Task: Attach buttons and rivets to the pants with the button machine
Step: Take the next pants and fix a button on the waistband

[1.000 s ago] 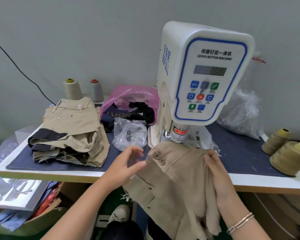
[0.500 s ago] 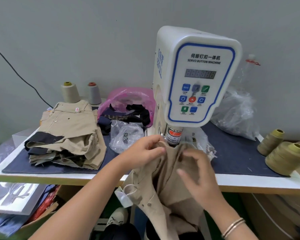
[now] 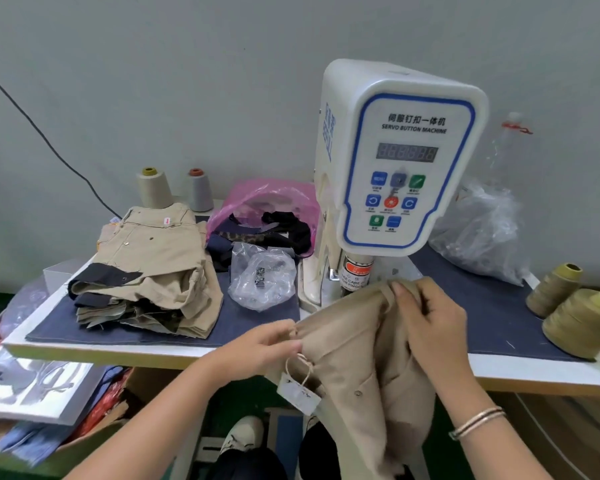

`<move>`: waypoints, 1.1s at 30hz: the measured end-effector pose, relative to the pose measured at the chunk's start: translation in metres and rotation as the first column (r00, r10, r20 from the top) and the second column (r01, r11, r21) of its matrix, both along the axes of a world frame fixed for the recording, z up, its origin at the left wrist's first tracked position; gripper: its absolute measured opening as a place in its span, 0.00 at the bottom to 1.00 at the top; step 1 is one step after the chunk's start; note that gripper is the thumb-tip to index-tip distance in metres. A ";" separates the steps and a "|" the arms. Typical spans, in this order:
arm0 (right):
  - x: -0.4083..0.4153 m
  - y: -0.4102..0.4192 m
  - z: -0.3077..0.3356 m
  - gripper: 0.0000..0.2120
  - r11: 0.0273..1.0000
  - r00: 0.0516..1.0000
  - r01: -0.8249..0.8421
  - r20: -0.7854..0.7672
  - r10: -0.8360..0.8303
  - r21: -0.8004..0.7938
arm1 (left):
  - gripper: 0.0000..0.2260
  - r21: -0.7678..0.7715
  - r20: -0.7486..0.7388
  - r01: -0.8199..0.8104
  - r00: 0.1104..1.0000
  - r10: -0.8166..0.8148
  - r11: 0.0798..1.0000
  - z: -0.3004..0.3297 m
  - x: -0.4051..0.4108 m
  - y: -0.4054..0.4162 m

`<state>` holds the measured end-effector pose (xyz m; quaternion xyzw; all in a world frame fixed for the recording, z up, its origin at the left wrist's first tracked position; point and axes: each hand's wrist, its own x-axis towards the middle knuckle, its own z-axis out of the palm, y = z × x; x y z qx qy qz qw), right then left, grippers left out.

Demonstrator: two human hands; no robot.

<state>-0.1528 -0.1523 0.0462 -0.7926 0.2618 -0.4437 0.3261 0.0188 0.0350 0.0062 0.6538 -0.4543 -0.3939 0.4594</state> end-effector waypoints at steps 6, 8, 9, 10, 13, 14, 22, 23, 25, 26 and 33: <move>-0.019 0.011 -0.025 0.08 0.904 0.992 -0.091 -0.115 0.046 -0.417 | 0.08 -0.194 -0.366 -0.240 0.917 0.157 0.951 0.029 -0.003 -0.030; -0.023 0.021 -0.033 0.12 0.789 0.919 -0.386 -0.272 0.285 -0.478 | 0.09 -0.229 -0.426 -0.260 0.893 0.144 0.938 0.038 -0.006 -0.041; -0.022 0.024 -0.037 0.14 0.740 0.861 -0.490 -0.392 0.325 -0.461 | 0.09 -0.244 -0.439 -0.261 0.889 0.134 0.934 0.041 -0.005 -0.045; -0.019 0.025 -0.041 0.16 0.712 0.810 -0.545 -0.498 0.310 -0.442 | 0.07 -0.255 -0.449 -0.259 0.885 0.123 0.932 0.042 -0.004 -0.047; -0.006 0.021 -0.047 0.15 0.723 0.733 -0.544 -0.661 0.163 -0.425 | 0.02 -0.291 -0.449 -0.249 0.888 0.098 0.924 0.043 0.004 -0.045; -0.001 0.020 -0.047 0.15 0.726 0.732 -0.521 -0.672 0.110 -0.449 | 0.03 -0.290 -0.434 -0.237 0.896 0.093 0.927 0.043 0.006 -0.043; 0.015 0.015 -0.038 0.04 0.600 0.769 -0.513 -0.639 0.002 -0.614 | 0.09 -0.173 -0.193 -0.202 0.967 0.168 0.964 0.039 0.031 -0.020; 0.013 0.016 -0.033 0.04 0.599 0.749 -0.549 -0.661 0.045 -0.582 | 0.08 -0.171 -0.185 -0.203 0.968 0.171 0.964 0.037 0.033 -0.018; 0.011 0.020 -0.025 0.03 0.591 0.694 -0.638 -0.701 0.165 -0.493 | 0.07 -0.188 -0.193 -0.225 0.963 0.188 0.956 0.032 0.037 -0.019; 0.009 0.022 -0.024 0.03 0.596 0.669 -0.676 -0.701 0.248 -0.434 | 0.06 -0.188 -0.181 -0.249 0.960 0.216 0.950 0.029 0.039 -0.020; -0.006 0.027 -0.032 0.07 0.791 0.705 -0.611 -0.442 0.555 0.020 | 0.04 -0.173 0.203 -0.433 0.863 0.462 0.885 0.006 0.029 -0.026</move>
